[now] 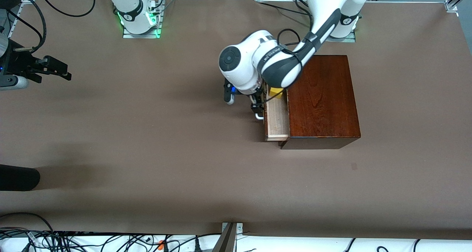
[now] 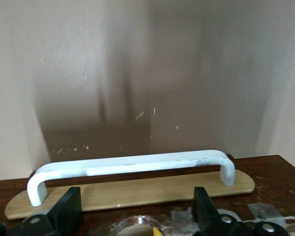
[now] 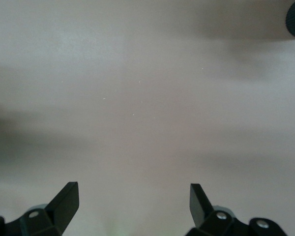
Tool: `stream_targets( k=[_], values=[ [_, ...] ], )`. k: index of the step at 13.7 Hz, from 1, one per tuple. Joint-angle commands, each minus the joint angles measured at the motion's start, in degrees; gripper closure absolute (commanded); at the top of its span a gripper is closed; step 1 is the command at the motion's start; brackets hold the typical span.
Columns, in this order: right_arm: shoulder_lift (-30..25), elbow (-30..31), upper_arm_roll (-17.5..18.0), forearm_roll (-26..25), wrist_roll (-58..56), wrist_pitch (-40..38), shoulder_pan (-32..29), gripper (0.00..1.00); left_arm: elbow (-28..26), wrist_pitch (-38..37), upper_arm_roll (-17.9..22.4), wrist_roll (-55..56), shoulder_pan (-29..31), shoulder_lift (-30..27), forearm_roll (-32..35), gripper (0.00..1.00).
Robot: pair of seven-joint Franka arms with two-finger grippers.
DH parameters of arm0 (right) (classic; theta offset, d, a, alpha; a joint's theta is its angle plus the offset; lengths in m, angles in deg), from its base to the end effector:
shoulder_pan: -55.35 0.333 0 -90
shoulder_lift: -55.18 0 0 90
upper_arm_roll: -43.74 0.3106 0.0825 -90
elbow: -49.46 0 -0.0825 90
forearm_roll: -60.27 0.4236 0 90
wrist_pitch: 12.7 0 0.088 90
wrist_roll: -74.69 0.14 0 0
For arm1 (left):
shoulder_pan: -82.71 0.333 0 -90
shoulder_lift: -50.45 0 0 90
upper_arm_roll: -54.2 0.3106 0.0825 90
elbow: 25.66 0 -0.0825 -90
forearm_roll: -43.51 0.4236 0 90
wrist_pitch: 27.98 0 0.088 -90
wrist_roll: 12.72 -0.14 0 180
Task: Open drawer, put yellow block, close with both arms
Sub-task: 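Push the drawer front with the left gripper into the box, then press the drawer fully shut with the left gripper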
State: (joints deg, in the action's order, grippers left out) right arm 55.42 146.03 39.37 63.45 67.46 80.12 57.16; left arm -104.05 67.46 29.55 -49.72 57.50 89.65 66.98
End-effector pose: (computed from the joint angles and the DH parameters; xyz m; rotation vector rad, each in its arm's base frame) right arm 0.5920 -0.0189 0.5294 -3.0770 -0.1183 0.0996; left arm 0.5298 -0.4754 0.2663 -2.0788 2.0971 0.4566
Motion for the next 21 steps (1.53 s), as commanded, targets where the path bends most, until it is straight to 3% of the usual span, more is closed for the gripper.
stream_targets(
  k=[1,14,17,21],
  values=[
    [0.5,-1.6,-0.7,0.9,0.4,-1.5,0.6,0.00,-4.6,-0.3,0.9,-1.9,2.8,-3.8,1.6,0.00],
    [0.2,-1.6,-0.7,0.7,0.5,-1.7,0.6,0.00,-12.0,-1.2,0.8,-2.4,7.5,-8.8,1.7,0.00],
    [0.2,-1.6,-0.7,0.8,0.5,-1.7,0.6,0.00,-10.9,0.4,0.7,-0.4,6.5,-8.3,1.2,0.00],
    [0.2,-1.6,-0.7,0.8,0.5,-1.8,0.6,0.00,-3.5,1.5,0.3,20.4,6.0,-8.2,-5.9,0.00]
  ],
)
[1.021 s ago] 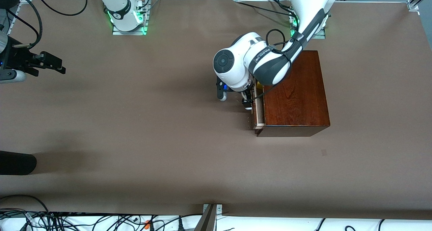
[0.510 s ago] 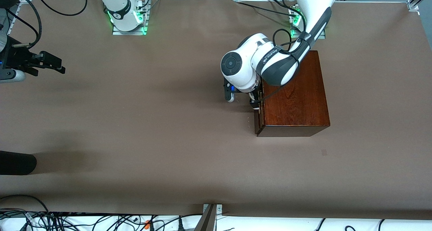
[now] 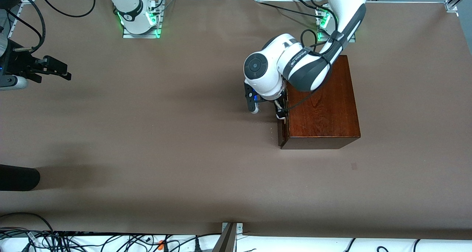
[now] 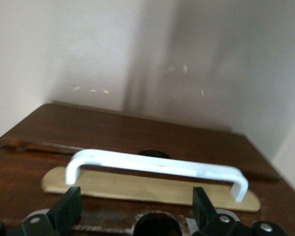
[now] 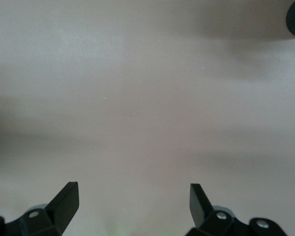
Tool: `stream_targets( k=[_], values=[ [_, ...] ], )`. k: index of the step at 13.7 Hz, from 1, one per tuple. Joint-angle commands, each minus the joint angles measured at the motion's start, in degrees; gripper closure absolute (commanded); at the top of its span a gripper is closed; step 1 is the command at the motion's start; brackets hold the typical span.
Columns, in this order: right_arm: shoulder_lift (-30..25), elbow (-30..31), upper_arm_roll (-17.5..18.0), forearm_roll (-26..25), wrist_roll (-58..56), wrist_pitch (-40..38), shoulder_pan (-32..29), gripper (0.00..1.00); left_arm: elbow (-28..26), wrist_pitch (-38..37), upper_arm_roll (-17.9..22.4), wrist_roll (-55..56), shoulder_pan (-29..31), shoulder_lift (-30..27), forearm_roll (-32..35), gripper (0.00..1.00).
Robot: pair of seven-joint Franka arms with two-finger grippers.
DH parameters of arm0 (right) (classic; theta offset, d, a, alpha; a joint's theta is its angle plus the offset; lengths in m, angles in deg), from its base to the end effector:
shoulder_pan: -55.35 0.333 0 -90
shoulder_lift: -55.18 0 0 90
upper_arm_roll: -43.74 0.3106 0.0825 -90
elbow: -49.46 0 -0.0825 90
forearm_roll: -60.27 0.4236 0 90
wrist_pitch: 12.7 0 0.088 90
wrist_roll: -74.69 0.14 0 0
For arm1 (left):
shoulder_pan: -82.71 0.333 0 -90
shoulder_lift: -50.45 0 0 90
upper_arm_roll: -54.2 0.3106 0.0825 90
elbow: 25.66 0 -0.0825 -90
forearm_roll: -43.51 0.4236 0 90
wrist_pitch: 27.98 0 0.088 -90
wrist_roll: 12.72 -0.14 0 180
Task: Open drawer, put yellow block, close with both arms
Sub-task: 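Press the drawer fully shut with the left gripper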
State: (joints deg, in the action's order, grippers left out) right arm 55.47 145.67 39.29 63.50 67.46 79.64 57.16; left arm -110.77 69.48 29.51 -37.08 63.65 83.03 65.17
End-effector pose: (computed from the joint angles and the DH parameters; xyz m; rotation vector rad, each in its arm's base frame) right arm 0.5917 -0.0195 0.5314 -3.0758 -0.1165 0.1040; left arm 0.5522 -0.4163 0.2923 -2.3656 1.7409 0.3986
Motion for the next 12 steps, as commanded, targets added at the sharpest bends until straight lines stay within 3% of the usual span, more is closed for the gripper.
stream_targets(
  k=[1,3,7,12],
  values=[
    [0.1,-1.2,-0.6,0.7,0.5,-1.3,0.6,0.00,5.3,-0.9,0.3,13.8,0.6,-2.0,-8.3,0.00],
    [0.1,-1.2,-0.6,0.7,0.7,-1.3,0.6,0.00,9.4,-3.6,0.7,24.1,2.3,-3.9,-15.0,0.00],
    [0.1,-1.2,-0.6,0.6,0.7,-1.3,0.6,0.00,17.3,-12.7,1.0,26.7,6.5,-6.6,-15.2,0.00],
    [0.1,-1.2,-0.6,0.6,0.8,-1.3,0.6,0.00,19.5,-16.1,1.6,27.3,15.5,-10.3,-16.4,0.00]
  ],
)
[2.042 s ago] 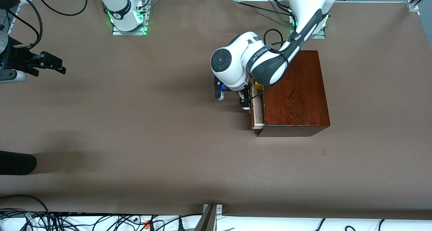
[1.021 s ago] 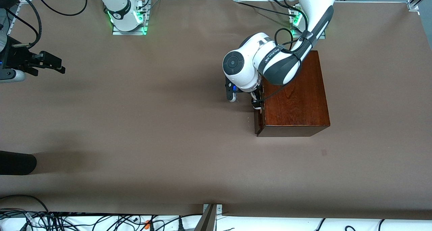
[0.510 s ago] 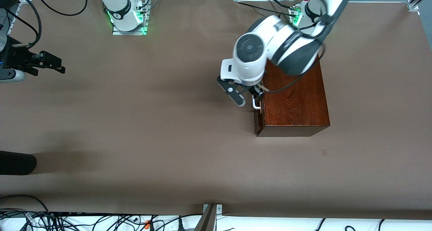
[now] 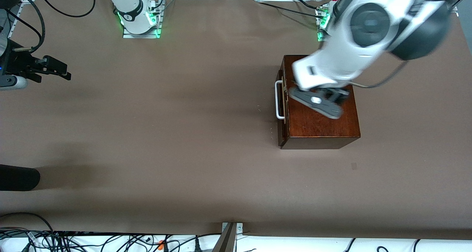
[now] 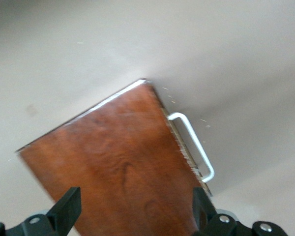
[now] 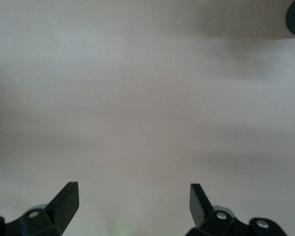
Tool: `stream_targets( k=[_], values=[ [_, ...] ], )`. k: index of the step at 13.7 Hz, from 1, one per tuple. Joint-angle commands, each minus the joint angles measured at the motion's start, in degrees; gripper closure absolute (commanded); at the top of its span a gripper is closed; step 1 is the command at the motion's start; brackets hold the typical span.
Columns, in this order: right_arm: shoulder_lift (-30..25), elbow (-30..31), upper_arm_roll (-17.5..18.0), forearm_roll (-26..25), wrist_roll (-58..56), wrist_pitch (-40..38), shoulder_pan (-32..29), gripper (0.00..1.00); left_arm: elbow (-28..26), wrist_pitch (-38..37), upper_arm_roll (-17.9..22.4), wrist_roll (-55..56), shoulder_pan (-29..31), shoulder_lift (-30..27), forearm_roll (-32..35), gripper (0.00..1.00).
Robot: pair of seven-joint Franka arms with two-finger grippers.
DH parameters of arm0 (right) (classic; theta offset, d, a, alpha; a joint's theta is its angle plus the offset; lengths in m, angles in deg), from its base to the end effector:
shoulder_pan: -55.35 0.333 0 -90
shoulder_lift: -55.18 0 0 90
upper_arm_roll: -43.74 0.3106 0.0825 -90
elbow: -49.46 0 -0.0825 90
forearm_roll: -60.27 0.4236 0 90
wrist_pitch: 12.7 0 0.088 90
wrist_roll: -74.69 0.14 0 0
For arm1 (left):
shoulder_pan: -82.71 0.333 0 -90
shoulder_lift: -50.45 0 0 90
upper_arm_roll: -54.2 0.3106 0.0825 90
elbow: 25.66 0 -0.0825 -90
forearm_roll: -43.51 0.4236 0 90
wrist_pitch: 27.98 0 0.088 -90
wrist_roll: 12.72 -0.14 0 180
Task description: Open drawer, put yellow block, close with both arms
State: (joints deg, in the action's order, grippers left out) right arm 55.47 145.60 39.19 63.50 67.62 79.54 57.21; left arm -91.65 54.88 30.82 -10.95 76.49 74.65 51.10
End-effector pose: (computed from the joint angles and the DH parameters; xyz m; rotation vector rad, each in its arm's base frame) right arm 0.5915 -0.0200 0.5319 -3.0760 -0.1110 0.1048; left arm 0.6351 -0.2746 0.5304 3.0528 -0.7005 -0.1596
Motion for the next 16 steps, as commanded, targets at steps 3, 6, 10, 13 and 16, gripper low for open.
stream_targets(
  k=[3,6,10,13,16],
  values=[
    [0.1,-1.1,-0.6,0.6,0.6,-1.2,0.6,0.00,-2.1,-3.2,9.1,9.8,0.4,-6.4,-3.1,0.00],
    [0.1,-1.1,-0.6,0.6,0.7,-1.2,0.6,0.00,-8.7,-3.1,16.8,7.4,0.3,-12.5,-6.3,0.00],
    [0.1,-1.1,-0.6,0.6,0.7,-1.2,0.6,0.00,-23.3,4.9,22.5,-0.4,0.2,-22.2,-6.4,0.00],
    [0.1,-1.1,-0.6,0.6,0.7,-1.2,0.6,0.00,-31.7,9.6,23.7,-0.7,0.2,-27.0,-6.4,0.00],
    [0.1,-1.1,-0.6,0.6,0.7,-1.2,0.6,0.00,-29.6,7.5,24.5,-0.6,0.6,-26.9,-6.4,0.00]
  ],
)
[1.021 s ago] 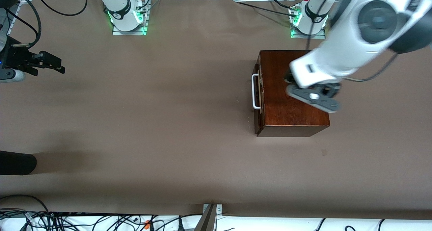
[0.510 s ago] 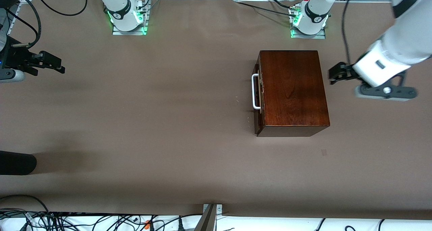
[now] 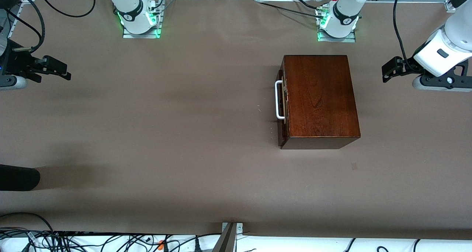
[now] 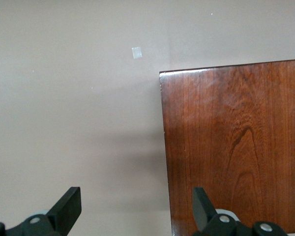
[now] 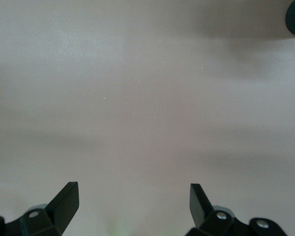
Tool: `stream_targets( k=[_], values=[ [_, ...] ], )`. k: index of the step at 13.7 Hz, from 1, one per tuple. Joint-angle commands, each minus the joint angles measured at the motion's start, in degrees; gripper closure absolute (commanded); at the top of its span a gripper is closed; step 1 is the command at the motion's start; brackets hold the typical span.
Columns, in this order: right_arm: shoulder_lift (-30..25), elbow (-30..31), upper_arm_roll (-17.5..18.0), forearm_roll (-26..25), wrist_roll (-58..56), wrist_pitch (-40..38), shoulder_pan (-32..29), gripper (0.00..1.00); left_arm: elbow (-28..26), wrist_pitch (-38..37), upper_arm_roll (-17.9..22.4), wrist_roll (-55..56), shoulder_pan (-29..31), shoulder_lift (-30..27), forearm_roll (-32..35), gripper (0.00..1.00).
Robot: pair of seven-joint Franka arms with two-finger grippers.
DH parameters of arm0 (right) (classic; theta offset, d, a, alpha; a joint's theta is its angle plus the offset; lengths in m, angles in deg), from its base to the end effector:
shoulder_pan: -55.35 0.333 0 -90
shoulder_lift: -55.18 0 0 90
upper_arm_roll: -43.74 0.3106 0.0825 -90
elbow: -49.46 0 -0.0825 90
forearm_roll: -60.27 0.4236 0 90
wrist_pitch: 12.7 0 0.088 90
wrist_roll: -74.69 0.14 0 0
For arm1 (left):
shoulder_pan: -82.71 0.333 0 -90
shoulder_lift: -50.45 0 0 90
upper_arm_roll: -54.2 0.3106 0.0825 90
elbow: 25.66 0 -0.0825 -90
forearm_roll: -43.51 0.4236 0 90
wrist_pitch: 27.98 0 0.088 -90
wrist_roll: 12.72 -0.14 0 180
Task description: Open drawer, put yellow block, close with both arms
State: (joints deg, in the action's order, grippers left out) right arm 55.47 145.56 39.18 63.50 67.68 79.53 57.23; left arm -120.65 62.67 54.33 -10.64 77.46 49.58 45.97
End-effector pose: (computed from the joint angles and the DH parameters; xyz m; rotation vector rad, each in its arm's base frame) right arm 0.5916 -0.0199 0.5322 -3.0761 -0.1097 0.1041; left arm 0.5838 -0.0463 0.5517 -3.0926 0.0848 0.0894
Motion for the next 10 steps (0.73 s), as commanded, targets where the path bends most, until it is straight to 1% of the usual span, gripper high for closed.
stream_targets(
  k=[1,3,10],
  values=[
    [0.1,-1.0,-0.5,0.6,0.7,-1.2,0.6,0.00,0.7,-1.9,0.9,-0.9,-0.1,-1.8,-1.2,0.00],
    [0.1,-1.1,-0.5,0.6,0.7,-1.2,0.6,0.00,1.5,-3.0,0.7,-0.8,0.0,-1.8,-1.2,0.00],
    [0.1,-1.0,-0.5,0.6,0.7,-1.2,0.6,0.00,1.6,-3.2,0.9,-0.8,0.2,-1.8,-1.3,0.00]
  ],
)
